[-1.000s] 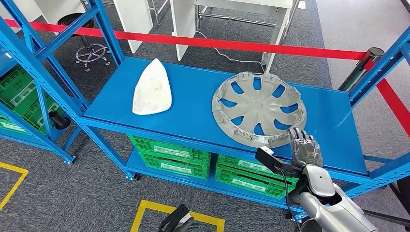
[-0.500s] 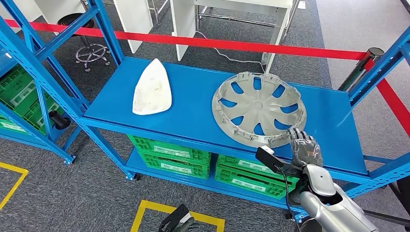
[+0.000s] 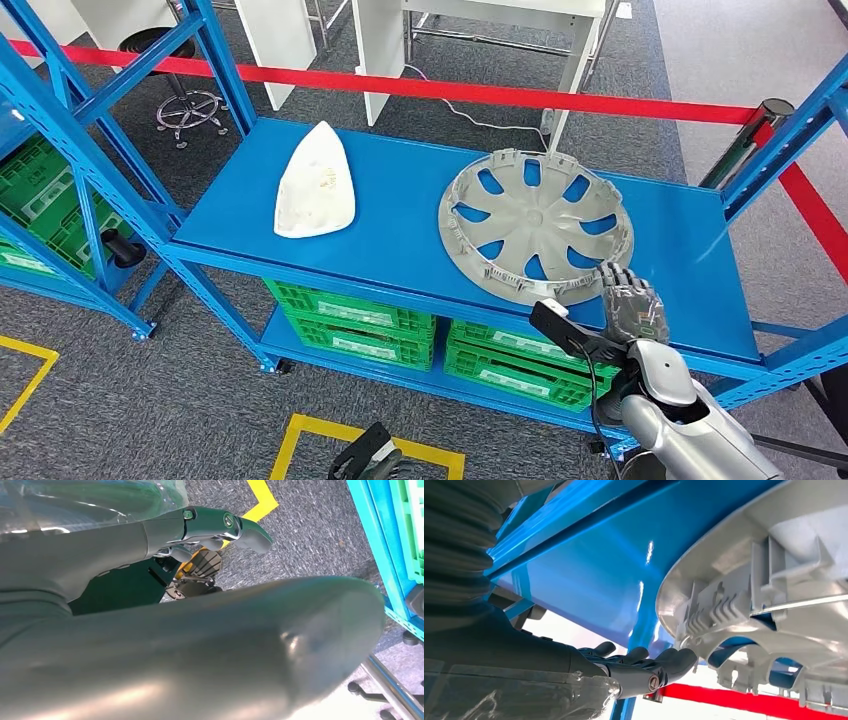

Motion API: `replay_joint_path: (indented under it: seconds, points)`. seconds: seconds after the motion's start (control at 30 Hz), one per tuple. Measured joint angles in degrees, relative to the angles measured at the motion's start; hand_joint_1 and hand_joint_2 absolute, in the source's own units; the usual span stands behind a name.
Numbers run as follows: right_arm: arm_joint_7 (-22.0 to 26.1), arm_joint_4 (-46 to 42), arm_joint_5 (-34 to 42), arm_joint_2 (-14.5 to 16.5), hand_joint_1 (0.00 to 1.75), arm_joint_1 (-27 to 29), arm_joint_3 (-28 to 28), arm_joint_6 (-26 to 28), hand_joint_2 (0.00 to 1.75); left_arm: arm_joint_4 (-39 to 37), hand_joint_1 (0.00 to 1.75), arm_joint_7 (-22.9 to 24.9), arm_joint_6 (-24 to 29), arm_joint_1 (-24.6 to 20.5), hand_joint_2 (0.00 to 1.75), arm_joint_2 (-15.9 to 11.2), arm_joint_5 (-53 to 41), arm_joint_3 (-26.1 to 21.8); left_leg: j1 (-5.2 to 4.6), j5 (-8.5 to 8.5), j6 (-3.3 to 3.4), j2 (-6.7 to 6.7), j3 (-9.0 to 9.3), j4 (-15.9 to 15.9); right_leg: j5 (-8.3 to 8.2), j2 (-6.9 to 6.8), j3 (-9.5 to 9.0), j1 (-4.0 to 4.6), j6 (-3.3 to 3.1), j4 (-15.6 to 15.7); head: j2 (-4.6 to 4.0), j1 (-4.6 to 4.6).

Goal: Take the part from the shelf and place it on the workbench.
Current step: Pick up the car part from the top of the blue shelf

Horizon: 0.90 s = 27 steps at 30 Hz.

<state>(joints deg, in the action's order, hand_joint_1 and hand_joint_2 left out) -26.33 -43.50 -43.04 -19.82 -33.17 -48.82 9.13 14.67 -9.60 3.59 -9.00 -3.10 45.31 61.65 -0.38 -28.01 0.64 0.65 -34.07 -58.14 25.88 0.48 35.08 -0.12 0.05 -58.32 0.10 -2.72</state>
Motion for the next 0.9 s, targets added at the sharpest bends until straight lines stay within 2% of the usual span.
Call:
replay_joint_path:
  seconds: [0.53, 0.67, 0.9]
  points:
    - [-2.77, 0.02, 0.9, 0.0, 0.0, 0.01, 0.7, 0.04, 0.0, 0.0, 0.0, -0.01, 0.02, -0.01, 0.0, 0.02, 0.07, 0.01, 0.0, 0.0, 0.0, 0.0, 0.0, 0.0, 0.0, 0.0, 0.0, 0.0, 0.0, 0.0, 0.01, 0.0]
    - [-2.83, 0.02, 1.39, 0.0, 0.0, 0.01, 1.0, -0.2, 1.75, 0.0, 0.0, 0.0, 0.02, -0.02, 0.0, 0.02, 0.07, 0.01, 0.0, 0.0, 0.0, 0.0, 0.0, 0.0, 0.0, 0.0, 0.0, 0.0, 0.0, 0.0, 0.0, 0.0]
    - [-2.7, 0.02, 2.22, 0.0, 0.0, 0.02, 1.34, -0.86, 1.75, 0.0, 0.0, 0.0, 0.02, -0.07, 0.0, 0.02, 0.07, 0.01, 0.0, 0.0, 0.0, 0.0, 0.01, 0.0, 0.0, 0.0, 0.0, 0.0, 0.0, 0.0, 0.01, 0.0]
